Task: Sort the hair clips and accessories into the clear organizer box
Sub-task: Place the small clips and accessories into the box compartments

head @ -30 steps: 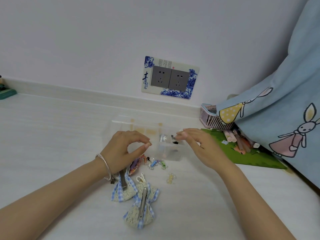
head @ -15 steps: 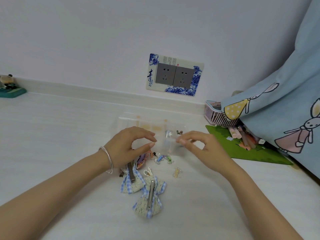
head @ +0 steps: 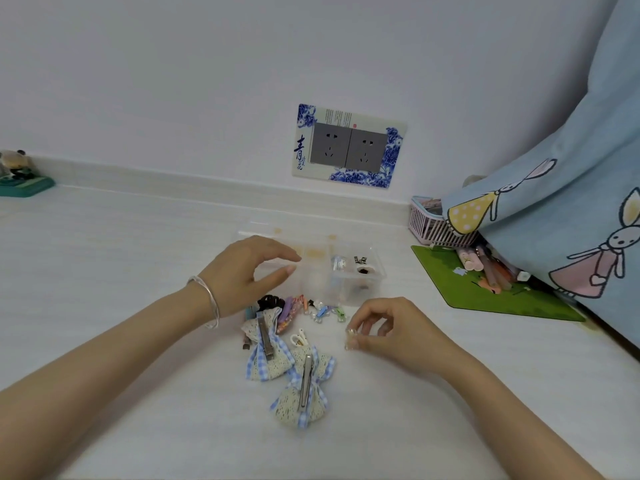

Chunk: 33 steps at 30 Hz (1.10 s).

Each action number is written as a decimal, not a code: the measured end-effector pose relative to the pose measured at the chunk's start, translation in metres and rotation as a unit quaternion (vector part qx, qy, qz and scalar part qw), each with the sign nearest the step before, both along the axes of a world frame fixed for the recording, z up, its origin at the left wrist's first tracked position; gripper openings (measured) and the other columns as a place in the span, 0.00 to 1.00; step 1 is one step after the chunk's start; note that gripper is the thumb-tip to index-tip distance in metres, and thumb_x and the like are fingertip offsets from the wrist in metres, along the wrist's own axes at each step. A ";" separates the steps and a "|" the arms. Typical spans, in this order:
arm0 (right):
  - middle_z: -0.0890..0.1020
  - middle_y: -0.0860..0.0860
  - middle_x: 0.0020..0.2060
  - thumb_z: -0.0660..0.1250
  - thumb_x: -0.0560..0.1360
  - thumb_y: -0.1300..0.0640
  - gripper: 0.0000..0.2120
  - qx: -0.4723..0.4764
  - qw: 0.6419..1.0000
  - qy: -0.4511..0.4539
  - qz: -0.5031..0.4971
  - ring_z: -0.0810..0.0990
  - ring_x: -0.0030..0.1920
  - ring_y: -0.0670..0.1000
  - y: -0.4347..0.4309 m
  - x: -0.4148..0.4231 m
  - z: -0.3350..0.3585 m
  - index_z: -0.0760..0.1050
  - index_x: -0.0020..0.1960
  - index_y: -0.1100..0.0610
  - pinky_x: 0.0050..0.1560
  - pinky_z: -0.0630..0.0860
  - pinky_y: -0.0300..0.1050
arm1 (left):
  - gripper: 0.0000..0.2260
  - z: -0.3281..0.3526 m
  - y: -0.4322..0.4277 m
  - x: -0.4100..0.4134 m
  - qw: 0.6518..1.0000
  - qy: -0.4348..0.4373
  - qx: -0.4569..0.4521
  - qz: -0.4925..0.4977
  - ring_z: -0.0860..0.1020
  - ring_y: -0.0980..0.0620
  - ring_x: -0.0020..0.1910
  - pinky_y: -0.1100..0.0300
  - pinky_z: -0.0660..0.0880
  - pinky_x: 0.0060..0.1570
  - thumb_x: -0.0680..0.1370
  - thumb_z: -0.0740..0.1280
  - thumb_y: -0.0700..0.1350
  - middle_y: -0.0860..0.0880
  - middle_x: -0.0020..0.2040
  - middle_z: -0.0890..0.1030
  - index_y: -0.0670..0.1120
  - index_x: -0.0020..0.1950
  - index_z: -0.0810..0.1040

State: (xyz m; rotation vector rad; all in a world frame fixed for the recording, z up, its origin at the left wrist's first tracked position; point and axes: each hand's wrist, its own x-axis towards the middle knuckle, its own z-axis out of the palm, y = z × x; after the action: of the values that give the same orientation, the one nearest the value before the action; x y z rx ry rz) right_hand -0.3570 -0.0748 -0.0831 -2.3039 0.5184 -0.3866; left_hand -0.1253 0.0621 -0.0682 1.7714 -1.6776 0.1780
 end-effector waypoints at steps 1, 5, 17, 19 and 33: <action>0.81 0.42 0.32 0.76 0.66 0.56 0.04 0.009 1.000 -0.011 0.005 0.73 0.30 0.40 0.003 0.002 0.003 0.81 0.38 0.52 0.34 0.69 0.33 | 0.21 -0.001 0.000 0.002 1.000 -0.001 0.001 0.004 0.74 0.60 0.56 0.63 0.68 0.59 0.74 0.54 0.61 0.56 0.56 0.80 0.53 0.56 0.78; 0.84 0.45 0.35 0.75 0.68 0.61 0.03 0.000 0.989 -0.147 -0.017 0.78 0.35 0.39 0.004 0.023 0.030 0.82 0.39 0.55 0.42 0.73 0.34 | 0.22 -0.007 0.002 0.011 1.000 0.002 -0.010 0.022 0.74 0.61 0.55 0.57 0.70 0.61 0.74 0.54 0.63 0.55 0.55 0.81 0.53 0.54 0.80; 0.80 0.36 0.37 0.70 0.72 0.51 0.05 -0.138 0.986 -0.086 -0.038 0.76 0.45 0.34 -0.014 0.076 0.030 0.84 0.43 0.50 0.51 0.66 0.27 | 0.16 -0.018 0.004 0.014 0.999 0.031 -0.026 0.022 0.77 0.60 0.57 0.50 0.70 0.60 0.74 0.56 0.60 0.59 0.57 0.79 0.57 0.55 0.78; 0.81 0.36 0.42 0.69 0.73 0.50 0.06 -0.175 0.979 -0.103 -0.024 0.76 0.50 0.39 -0.014 0.067 0.029 0.83 0.46 0.49 0.56 0.68 0.35 | 0.16 -0.018 0.004 0.014 0.999 0.033 -0.029 0.022 0.77 0.59 0.56 0.50 0.70 0.60 0.74 0.56 0.60 0.59 0.57 0.80 0.57 0.55 0.79; 0.83 0.46 0.49 0.65 0.74 0.59 0.11 -0.253 0.966 0.034 -0.039 0.80 0.49 0.45 0.006 0.036 -0.005 0.79 0.55 0.50 0.50 0.76 0.42 | 0.17 -0.019 0.004 0.012 0.998 0.045 -0.028 0.029 0.77 0.59 0.57 0.47 0.70 0.61 0.74 0.56 0.60 0.58 0.57 0.80 0.57 0.55 0.78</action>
State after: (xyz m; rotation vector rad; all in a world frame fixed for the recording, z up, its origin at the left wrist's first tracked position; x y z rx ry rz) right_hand -0.3212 -0.0687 -0.0878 -2.8026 0.5979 -0.5273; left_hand -0.1135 0.0657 -0.0876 1.7621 -1.5442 0.1669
